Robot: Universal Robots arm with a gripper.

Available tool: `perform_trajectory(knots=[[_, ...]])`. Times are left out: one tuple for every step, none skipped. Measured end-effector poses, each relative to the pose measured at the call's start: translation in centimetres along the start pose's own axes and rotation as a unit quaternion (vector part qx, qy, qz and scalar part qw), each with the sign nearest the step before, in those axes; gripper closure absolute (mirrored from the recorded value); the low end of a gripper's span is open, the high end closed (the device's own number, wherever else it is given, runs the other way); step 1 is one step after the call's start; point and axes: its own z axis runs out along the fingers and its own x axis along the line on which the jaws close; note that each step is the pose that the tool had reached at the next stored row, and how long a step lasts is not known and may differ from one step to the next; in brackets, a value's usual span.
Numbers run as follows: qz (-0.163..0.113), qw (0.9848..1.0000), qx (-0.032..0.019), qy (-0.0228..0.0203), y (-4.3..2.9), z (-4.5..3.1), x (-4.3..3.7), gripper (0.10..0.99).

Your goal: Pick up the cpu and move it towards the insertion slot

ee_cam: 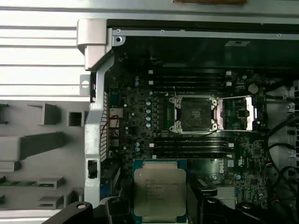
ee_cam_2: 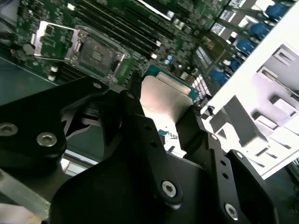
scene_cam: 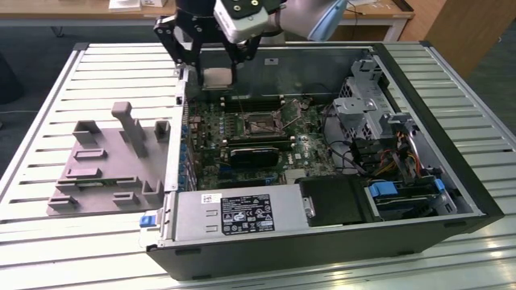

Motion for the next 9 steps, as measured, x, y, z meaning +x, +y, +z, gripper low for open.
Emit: perform_trajectory(knots=[[0.000,1.0000,0.0000,0.0001,0.01,0.02,-0.45,0.545],[0.000,1.0000,0.0000,0.0001,0.02,0.04,-0.90,0.545],[0.000,1.0000,0.0000,0.0002,0.02,0.06,-1.35,0.545],[0.000,1.0000,0.0000,0.0002,0.03,0.08,-1.79,0.545],[0.000,1.0000,0.0001,0.0003,0.04,0.11,-2.26,0.545],[0.000,1.0000,0.0000,0.0003,0.04,0.13,-2.72,0.545],[0.000,1.0000,0.0000,0.0003,0.05,0.16,-3.12,0.545],[0.000,1.0000,0.0000,0.0004,0.06,0.19,-3.57,0.545],[0.000,1.0000,0.0000,0.0004,0.06,0.22,-3.97,0.545]])
